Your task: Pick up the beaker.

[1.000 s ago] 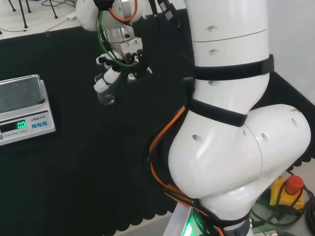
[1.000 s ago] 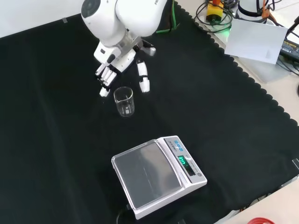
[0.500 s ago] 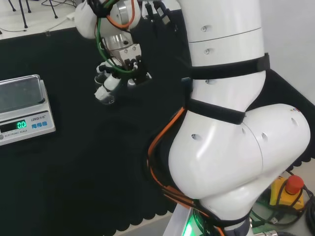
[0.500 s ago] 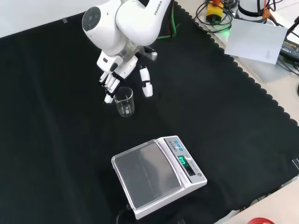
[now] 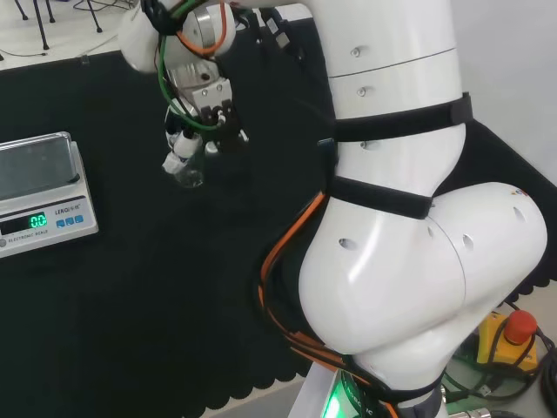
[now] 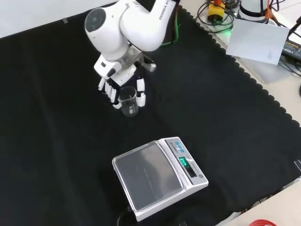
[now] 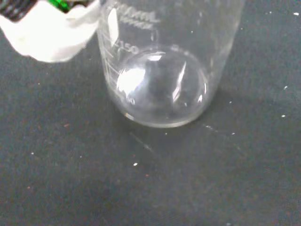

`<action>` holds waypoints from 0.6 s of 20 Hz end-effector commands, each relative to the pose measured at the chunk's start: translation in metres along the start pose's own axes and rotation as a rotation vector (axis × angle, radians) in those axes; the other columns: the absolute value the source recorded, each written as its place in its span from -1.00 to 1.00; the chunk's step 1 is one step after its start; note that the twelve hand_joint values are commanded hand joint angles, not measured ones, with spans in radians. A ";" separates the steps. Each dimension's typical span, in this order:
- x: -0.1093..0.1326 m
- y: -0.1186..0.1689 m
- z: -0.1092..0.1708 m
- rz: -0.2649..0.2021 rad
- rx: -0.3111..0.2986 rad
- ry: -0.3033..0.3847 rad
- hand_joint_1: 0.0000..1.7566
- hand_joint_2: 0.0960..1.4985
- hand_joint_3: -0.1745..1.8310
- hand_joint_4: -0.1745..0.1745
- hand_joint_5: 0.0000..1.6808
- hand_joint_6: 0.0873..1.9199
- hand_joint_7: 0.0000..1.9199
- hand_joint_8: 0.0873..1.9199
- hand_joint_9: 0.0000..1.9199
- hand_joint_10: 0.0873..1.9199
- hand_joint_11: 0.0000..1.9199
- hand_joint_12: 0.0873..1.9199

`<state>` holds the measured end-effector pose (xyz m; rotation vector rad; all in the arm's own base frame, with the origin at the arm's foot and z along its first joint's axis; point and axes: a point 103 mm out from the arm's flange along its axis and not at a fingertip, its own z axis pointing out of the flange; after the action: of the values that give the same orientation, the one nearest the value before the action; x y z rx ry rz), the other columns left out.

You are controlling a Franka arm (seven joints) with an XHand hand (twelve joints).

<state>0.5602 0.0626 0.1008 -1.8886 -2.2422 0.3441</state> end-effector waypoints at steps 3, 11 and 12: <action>0.010 0.001 0.017 0.092 -0.165 0.007 0.26 -0.13 -0.39 1.00 0.54 -0.57 0.35 -0.26 0.37 -0.52 -0.01 0.18; -0.003 -0.004 0.008 0.075 -0.205 0.070 0.44 -0.12 -0.36 -0.44 0.67 -0.75 0.45 -0.55 0.61 -0.73 0.43 -0.19; -0.014 -0.008 0.005 0.080 -0.221 0.063 0.48 -0.09 -0.39 -0.87 0.63 -0.69 0.47 -0.66 0.62 -0.75 0.45 -0.21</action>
<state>0.5571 0.0783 0.0852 -2.1008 -2.2341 0.1593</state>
